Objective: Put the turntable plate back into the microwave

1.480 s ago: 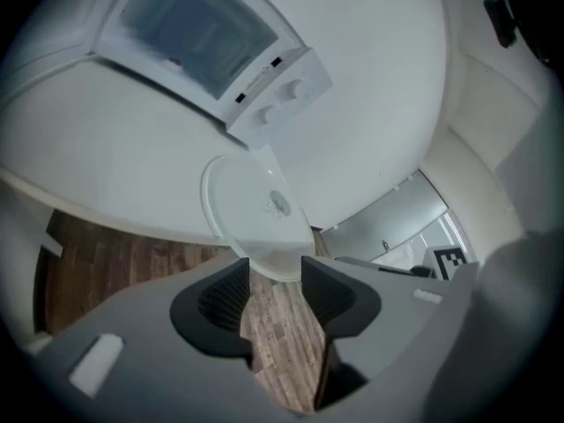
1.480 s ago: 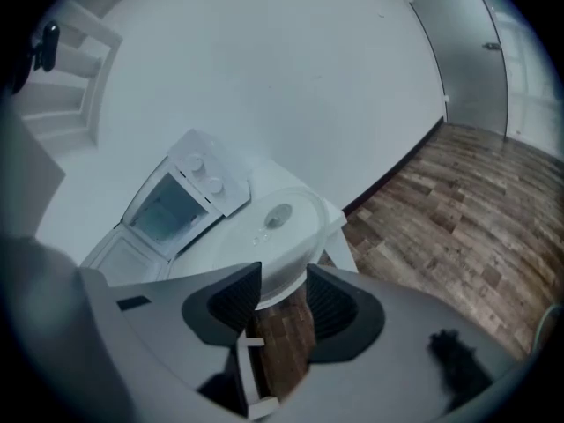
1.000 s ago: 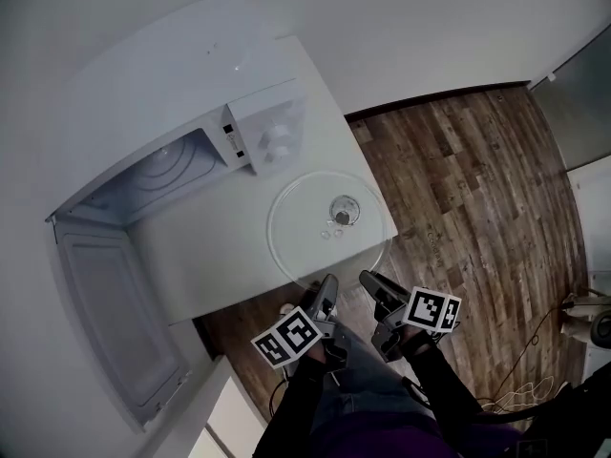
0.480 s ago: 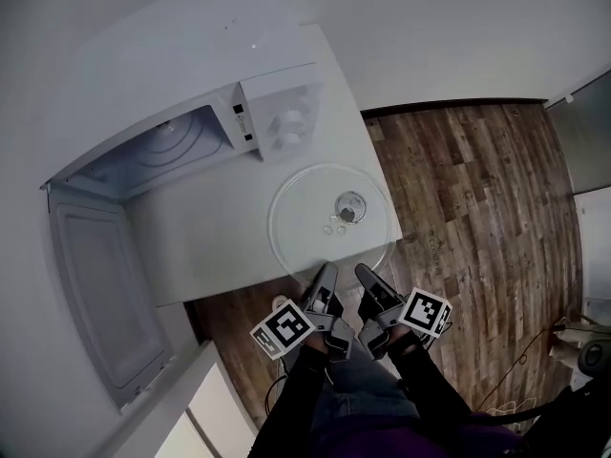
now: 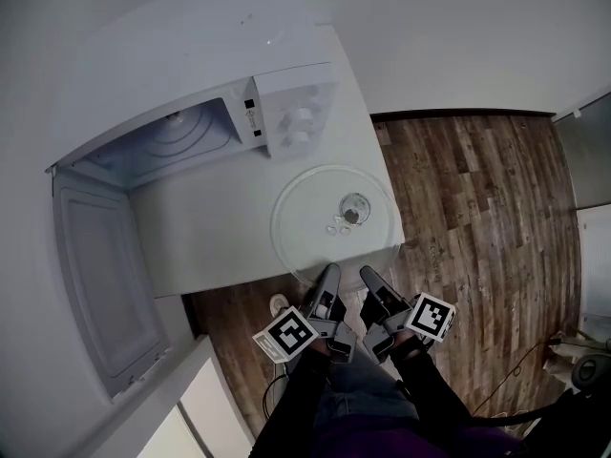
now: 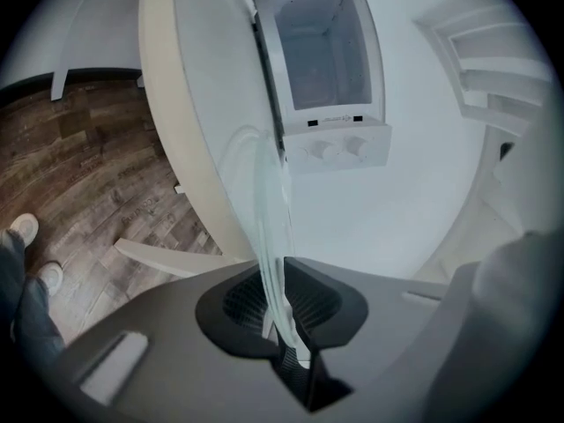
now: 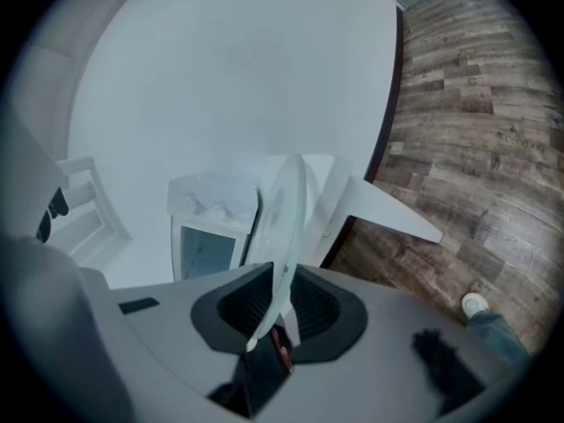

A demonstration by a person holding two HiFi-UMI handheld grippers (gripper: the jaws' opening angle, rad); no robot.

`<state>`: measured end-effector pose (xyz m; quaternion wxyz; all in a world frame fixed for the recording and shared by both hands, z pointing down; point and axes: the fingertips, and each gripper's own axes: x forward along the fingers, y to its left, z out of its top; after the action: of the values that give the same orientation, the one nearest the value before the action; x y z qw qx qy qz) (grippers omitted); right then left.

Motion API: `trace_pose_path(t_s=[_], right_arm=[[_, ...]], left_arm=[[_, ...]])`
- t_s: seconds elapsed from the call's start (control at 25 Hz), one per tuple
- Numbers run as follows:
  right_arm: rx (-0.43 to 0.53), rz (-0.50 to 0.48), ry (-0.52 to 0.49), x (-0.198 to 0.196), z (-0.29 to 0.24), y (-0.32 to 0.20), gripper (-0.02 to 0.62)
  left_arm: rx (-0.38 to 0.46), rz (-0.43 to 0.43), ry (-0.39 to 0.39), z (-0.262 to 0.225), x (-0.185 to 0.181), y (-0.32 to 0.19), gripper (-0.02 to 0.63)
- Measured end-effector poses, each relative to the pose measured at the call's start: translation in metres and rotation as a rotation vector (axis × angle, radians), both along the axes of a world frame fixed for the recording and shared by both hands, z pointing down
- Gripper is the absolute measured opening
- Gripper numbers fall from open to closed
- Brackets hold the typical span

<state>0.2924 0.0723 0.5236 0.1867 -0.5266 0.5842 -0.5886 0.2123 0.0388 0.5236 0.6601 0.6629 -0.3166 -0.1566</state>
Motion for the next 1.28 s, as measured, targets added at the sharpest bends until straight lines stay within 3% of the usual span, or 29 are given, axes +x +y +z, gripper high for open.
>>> trace_pose_path(t_s=[0.16, 0.36, 0.6, 0.8, 1.28], right_arm=[[0.057, -0.006, -0.010, 0.001, -0.013, -0.005, 0.066], [0.076, 0.025, -0.043, -0.001, -0.023, -0.004, 0.066], [0.103, -0.008, -0.044, -0.014, -0.038, -0.006, 0.064], [0.125, -0.065, -0.067, -0.038, -0.047, -0.011, 0.064], [0.221, -0.265, -0.113, -0.116, -0.077, -0.033, 0.064]], left_arm=[[0.030, -0.014, -0.002, -0.009, 0.001, 0.001, 0.044], [0.010, -0.069, 0.091, -0.019, -0.001, 0.002, 0.036], [-0.021, -0.143, 0.152, -0.030, -0.015, 0.007, 0.040], [0.035, -0.186, 0.120, -0.043, -0.040, 0.005, 0.038], [0.138, -0.382, 0.110, -0.075, -0.118, -0.002, 0.038]])
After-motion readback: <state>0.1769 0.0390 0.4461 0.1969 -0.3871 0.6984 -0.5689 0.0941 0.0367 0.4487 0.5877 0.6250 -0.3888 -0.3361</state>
